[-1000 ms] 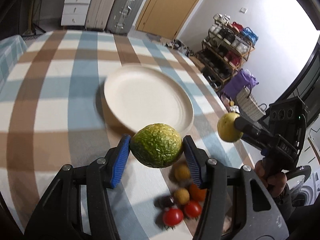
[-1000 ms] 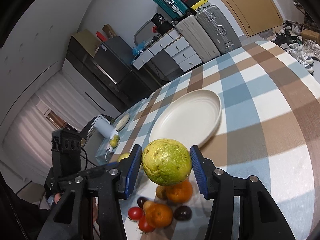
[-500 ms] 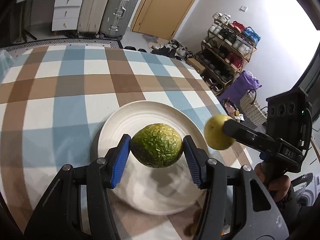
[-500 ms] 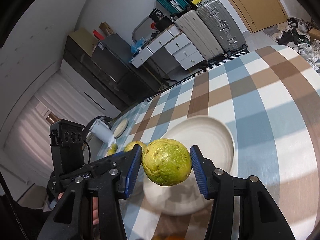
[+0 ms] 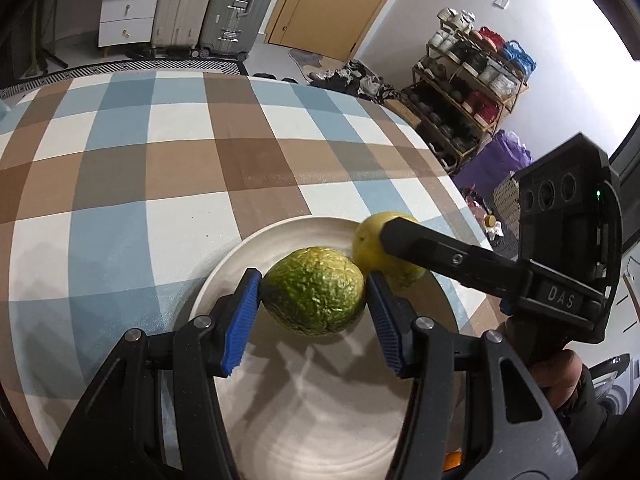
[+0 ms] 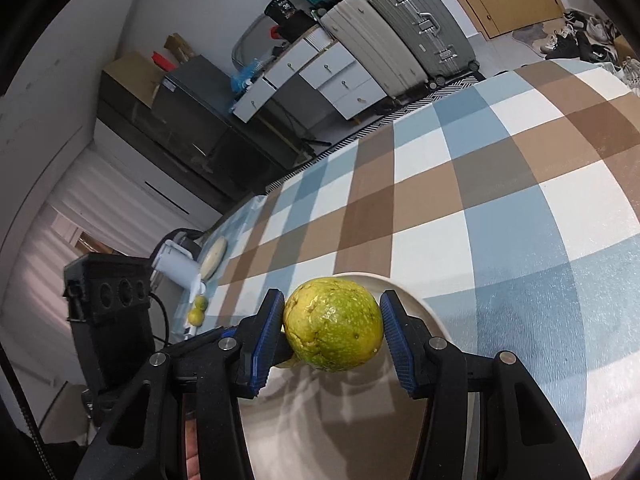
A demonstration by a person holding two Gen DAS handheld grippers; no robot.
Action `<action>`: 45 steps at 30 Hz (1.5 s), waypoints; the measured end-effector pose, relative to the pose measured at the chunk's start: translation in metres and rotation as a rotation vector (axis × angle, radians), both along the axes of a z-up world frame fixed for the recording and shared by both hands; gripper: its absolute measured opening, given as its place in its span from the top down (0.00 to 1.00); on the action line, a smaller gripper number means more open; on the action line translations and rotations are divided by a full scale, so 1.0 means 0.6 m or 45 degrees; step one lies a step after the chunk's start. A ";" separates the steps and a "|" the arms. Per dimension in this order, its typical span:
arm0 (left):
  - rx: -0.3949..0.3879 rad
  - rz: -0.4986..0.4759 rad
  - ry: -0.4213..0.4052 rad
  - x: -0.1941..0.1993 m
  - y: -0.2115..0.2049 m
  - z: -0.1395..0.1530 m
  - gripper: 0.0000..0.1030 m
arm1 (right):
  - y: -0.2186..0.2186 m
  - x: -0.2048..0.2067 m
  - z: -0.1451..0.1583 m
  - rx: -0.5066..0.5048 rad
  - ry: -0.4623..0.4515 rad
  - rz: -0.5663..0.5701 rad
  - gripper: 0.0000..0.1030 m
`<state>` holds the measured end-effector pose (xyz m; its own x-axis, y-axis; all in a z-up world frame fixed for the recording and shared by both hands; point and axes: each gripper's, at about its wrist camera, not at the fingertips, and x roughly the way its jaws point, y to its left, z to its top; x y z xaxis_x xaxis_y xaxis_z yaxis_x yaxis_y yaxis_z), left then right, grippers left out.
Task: Organize fruits
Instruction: 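Carry both fruits onto the cream plate and open both tools, then withdraw both tools from the plate back toward the fruit pile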
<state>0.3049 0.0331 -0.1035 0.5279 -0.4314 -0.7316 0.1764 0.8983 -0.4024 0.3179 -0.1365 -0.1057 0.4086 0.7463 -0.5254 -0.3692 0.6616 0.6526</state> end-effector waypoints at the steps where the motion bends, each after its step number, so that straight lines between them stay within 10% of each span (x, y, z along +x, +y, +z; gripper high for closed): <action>1: 0.009 -0.001 -0.002 0.002 -0.002 -0.003 0.50 | 0.002 0.002 -0.002 -0.008 0.003 -0.001 0.51; 12: 0.108 0.035 -0.004 0.010 -0.007 -0.014 0.50 | 0.015 0.008 -0.009 -0.080 0.027 -0.042 0.50; 18: 0.089 0.065 -0.061 -0.008 0.002 0.012 0.22 | 0.012 -0.004 0.008 -0.062 0.000 -0.048 0.24; 22: 0.104 0.081 -0.109 -0.033 0.006 0.039 0.21 | -0.005 -0.024 0.030 -0.037 -0.043 -0.073 0.12; 33: 0.227 0.163 -0.318 -0.186 -0.003 0.151 0.02 | -0.077 -0.166 0.112 -0.018 -0.226 -0.195 0.00; 45: 0.287 0.203 -0.480 -0.374 -0.030 0.236 0.01 | -0.108 -0.340 0.189 -0.053 -0.506 -0.276 0.00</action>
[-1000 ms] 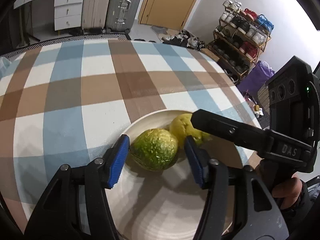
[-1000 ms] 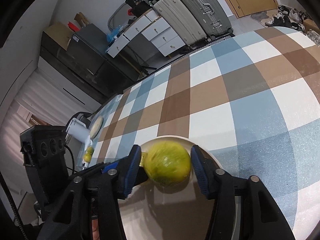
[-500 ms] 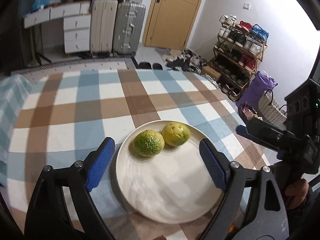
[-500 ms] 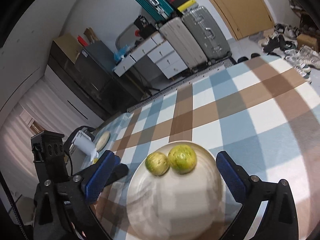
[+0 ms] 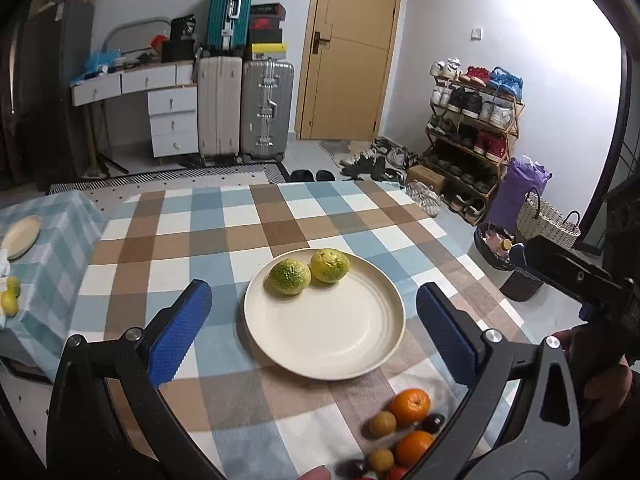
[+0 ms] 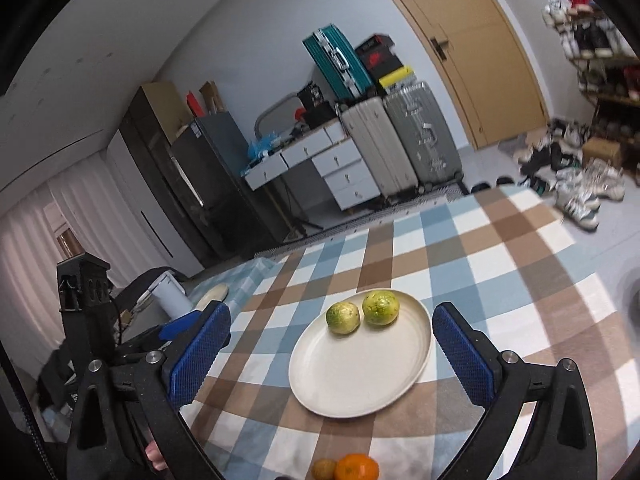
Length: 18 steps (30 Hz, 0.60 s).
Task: Organize fruits
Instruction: 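Withdraw both tools from the plate back toward the fruit pile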
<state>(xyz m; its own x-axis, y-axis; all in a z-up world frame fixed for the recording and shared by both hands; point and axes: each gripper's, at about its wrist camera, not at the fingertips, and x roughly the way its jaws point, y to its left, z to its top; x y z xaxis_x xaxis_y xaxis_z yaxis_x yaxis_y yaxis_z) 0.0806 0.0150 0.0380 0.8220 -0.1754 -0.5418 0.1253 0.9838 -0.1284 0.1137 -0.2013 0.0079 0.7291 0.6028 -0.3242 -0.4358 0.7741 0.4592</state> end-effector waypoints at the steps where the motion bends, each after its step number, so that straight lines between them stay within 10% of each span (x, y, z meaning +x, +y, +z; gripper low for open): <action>1: 0.000 0.005 -0.007 -0.015 -0.001 0.004 0.01 | -0.001 -0.011 0.002 -0.006 -0.011 -0.004 0.00; 18: -0.038 -0.041 0.142 -0.189 0.007 -0.092 0.01 | 0.049 -0.217 -0.049 -0.331 -0.092 -0.059 0.00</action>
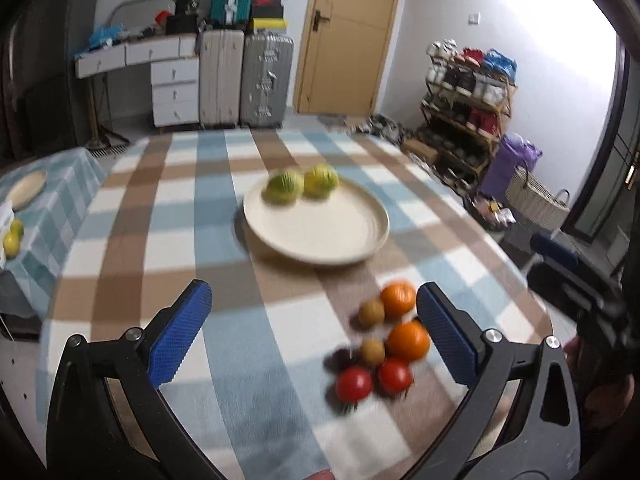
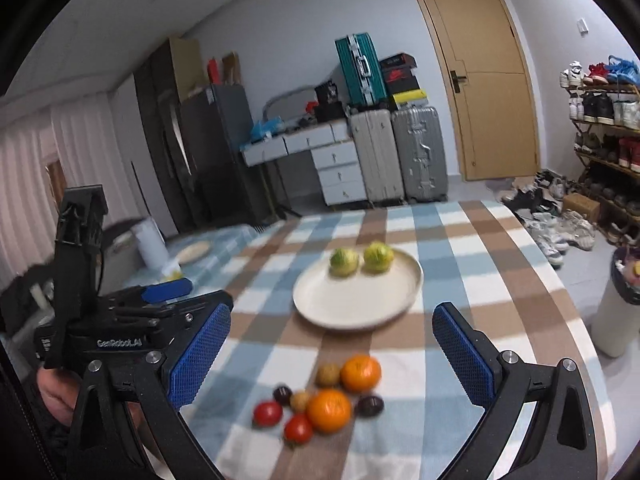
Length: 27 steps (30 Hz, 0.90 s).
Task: Organize fruits
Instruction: 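Withdraw both tools from the plate back toward the fruit pile, then grasp a red tomato with the left tool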
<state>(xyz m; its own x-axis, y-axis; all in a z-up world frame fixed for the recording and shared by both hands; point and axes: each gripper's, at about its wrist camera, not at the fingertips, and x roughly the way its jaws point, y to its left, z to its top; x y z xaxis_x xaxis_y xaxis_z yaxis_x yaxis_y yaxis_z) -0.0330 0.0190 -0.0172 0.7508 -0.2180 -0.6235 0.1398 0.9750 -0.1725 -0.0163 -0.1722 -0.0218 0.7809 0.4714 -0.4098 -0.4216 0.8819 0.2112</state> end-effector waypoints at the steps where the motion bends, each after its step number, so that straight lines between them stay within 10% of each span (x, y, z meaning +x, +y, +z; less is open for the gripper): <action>1: -0.010 -0.013 0.024 -0.003 0.003 -0.012 0.01 | -0.001 -0.004 -0.004 -0.007 0.007 -0.012 0.00; 15: -0.090 -0.173 0.243 0.011 -0.020 -0.132 0.03 | -0.003 -0.028 -0.072 -0.017 0.069 -0.039 0.00; 27: -0.166 -0.253 0.306 0.027 -0.023 -0.157 0.49 | -0.007 -0.017 -0.097 0.000 0.117 -0.012 0.00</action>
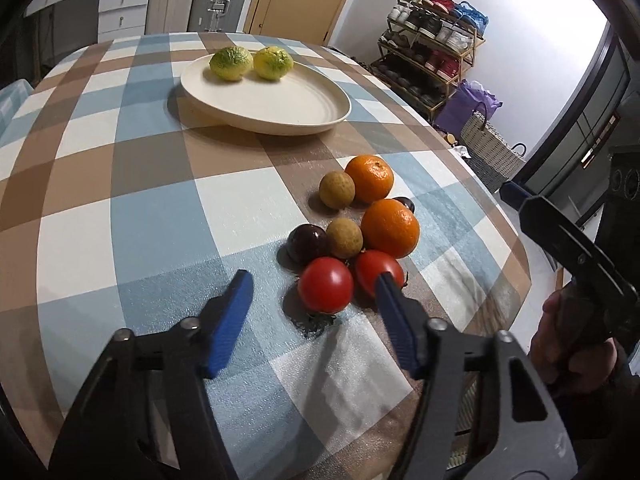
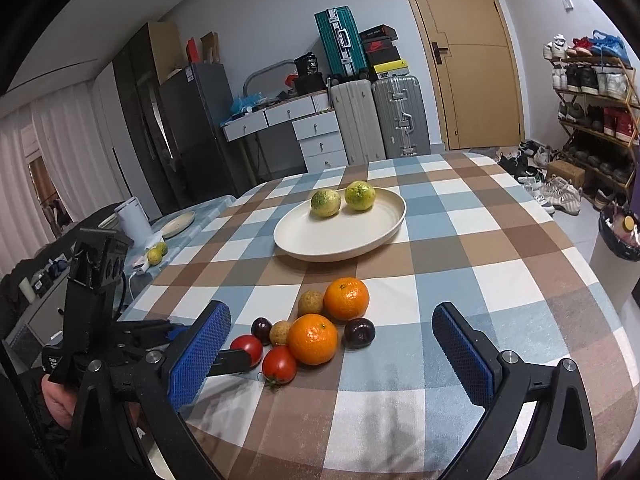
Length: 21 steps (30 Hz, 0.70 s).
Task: Organize fruits
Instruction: 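Grasp a red tomato with the left tool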
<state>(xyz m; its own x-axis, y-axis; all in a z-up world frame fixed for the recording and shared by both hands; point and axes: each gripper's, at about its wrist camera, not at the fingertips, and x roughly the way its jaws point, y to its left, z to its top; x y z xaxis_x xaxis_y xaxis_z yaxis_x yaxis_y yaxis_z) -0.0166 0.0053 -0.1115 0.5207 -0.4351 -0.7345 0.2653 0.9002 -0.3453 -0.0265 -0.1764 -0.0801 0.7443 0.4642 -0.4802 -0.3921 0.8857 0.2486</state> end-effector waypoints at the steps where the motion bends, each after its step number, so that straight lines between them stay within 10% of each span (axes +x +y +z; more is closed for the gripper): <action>1: -0.014 -0.008 0.005 0.001 0.001 -0.002 0.59 | 0.001 0.001 -0.001 0.000 0.004 0.002 0.00; 5: -0.077 -0.039 0.030 0.003 0.005 -0.008 0.75 | 0.002 0.001 -0.004 -0.005 0.012 0.005 0.00; 21: -0.103 -0.005 -0.109 -0.021 0.035 0.035 0.75 | 0.025 0.000 -0.032 0.032 0.161 0.132 0.00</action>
